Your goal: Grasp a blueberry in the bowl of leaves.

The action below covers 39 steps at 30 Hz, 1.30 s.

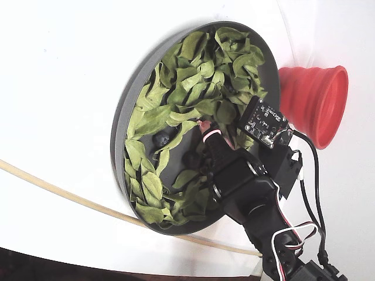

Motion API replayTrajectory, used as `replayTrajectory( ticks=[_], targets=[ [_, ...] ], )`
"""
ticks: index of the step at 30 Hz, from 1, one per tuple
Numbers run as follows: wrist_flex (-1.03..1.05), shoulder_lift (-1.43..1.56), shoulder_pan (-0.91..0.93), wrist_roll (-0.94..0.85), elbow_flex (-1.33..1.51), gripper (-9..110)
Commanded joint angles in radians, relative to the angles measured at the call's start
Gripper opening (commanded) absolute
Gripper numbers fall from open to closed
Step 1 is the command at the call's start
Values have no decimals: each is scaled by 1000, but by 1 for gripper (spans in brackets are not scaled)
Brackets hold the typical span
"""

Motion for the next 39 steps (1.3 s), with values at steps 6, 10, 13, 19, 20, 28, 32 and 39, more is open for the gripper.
replayTrajectory(
  ticks=[6, 10, 13, 19, 20, 28, 32, 39],
  targets=[
    [38, 80, 0, -28, 11, 18],
    [38, 80, 0, -28, 11, 18],
    [38, 78, 2, -29, 11, 18],
    [41, 83, 3, -29, 11, 18],
    [46, 86, 3, -28, 6, 18],
    [83, 118, 15, -29, -9, 18],
    [89, 133, 18, -31, -12, 18],
    [107, 147, 32, -40, -31, 18]
  ],
)
